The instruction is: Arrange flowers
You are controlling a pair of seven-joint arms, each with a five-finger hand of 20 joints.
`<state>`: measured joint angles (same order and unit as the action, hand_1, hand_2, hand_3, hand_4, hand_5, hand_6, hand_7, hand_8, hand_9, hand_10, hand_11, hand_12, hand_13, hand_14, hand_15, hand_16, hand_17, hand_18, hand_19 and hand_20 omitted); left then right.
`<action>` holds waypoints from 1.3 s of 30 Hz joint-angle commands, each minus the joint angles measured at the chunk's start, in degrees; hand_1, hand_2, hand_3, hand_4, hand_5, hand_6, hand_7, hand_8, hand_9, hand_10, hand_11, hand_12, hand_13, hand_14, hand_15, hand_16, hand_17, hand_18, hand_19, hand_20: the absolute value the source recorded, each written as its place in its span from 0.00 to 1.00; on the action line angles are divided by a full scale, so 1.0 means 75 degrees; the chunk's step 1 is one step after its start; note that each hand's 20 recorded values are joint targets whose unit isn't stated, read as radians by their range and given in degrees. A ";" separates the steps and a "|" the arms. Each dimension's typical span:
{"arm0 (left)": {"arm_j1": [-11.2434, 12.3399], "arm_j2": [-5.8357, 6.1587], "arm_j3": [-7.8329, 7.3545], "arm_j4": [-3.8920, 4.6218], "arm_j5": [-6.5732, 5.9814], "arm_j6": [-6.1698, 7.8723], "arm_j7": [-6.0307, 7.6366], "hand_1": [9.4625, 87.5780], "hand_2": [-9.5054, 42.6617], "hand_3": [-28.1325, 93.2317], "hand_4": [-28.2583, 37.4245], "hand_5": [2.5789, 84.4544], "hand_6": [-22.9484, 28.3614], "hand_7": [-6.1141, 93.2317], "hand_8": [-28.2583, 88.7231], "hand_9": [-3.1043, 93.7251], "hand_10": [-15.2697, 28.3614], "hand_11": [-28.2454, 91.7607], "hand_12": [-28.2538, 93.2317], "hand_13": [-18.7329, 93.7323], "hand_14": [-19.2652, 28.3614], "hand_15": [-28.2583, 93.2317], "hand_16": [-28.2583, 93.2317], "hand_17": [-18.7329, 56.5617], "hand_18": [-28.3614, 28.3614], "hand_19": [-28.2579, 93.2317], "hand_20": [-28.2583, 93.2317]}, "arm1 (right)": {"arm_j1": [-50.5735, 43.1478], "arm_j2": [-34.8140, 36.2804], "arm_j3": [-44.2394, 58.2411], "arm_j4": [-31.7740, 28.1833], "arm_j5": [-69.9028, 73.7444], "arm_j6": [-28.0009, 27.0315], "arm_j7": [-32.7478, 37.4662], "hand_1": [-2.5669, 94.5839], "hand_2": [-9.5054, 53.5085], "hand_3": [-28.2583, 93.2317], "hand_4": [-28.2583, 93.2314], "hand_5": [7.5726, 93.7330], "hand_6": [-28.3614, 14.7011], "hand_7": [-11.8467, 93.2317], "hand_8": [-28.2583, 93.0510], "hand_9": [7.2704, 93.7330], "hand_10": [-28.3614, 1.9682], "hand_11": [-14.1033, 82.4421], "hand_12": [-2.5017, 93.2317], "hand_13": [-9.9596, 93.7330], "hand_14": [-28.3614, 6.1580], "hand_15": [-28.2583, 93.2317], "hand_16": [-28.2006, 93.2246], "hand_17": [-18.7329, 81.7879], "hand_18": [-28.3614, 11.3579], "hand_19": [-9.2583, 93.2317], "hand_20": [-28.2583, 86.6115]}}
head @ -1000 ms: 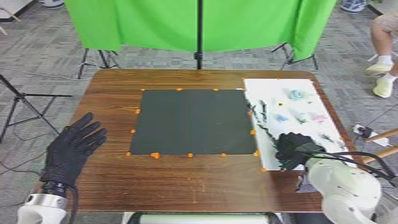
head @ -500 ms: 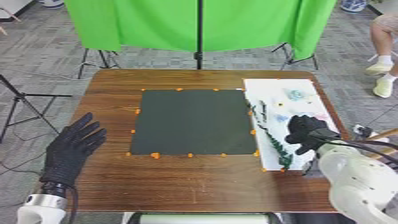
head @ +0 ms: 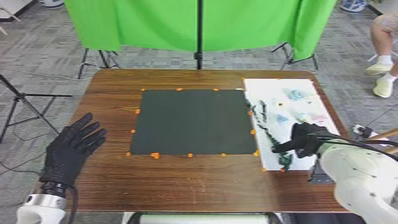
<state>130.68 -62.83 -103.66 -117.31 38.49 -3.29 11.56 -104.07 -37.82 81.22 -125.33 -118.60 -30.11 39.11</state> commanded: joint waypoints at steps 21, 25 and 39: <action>0.0060 0.0020 0.0043 0.0041 -0.0011 -0.0030 -0.0104 0.17 0.16 0.79 0.01 0.35 0.52 0.26 0.17 0.32 0.63 0.44 0.38 0.38 0.70 0.55 0.24 0.14 0.87 0.65 0.32 | 0.0161 -0.0357 -0.1119 0.0379 -0.0527 -0.0491 0.0191 0.43 0.00 0.72 0.00 0.78 0.66 0.51 0.11 0.90 0.62 0.75 0.46 0.86 0.56 0.89 0.55 0.67 0.20 1.00 0.75; 0.0079 0.0002 0.0043 0.0042 -0.0008 -0.0028 -0.0072 0.17 0.16 0.79 0.01 0.35 0.52 0.26 0.17 0.32 0.63 0.44 0.38 0.38 0.70 0.55 0.24 0.14 0.87 0.65 0.32 | 0.0112 -0.0385 -0.1344 0.0384 -0.0741 -0.0422 -0.0016 0.46 0.00 0.68 0.00 0.79 0.68 0.50 0.11 0.92 0.63 0.74 0.46 0.87 0.57 0.89 0.55 0.68 0.20 1.00 0.76; 0.0046 -0.0063 0.0040 0.0035 -0.0019 0.0053 -0.0127 0.17 0.16 0.79 0.01 0.35 0.52 0.26 0.17 0.32 0.63 0.44 0.38 0.38 0.70 0.55 0.24 0.14 0.87 0.65 0.32 | -0.0475 -0.0346 -0.1435 0.0470 -0.0952 0.0509 -0.0744 0.53 0.00 0.86 0.00 0.81 0.63 0.56 0.35 0.97 0.65 0.73 0.46 0.90 0.59 0.88 0.56 0.70 0.21 1.00 0.77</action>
<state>130.57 -62.74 -103.57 -117.28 38.49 -3.26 11.16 -100.92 -40.59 72.64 -124.48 -125.02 -31.83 38.05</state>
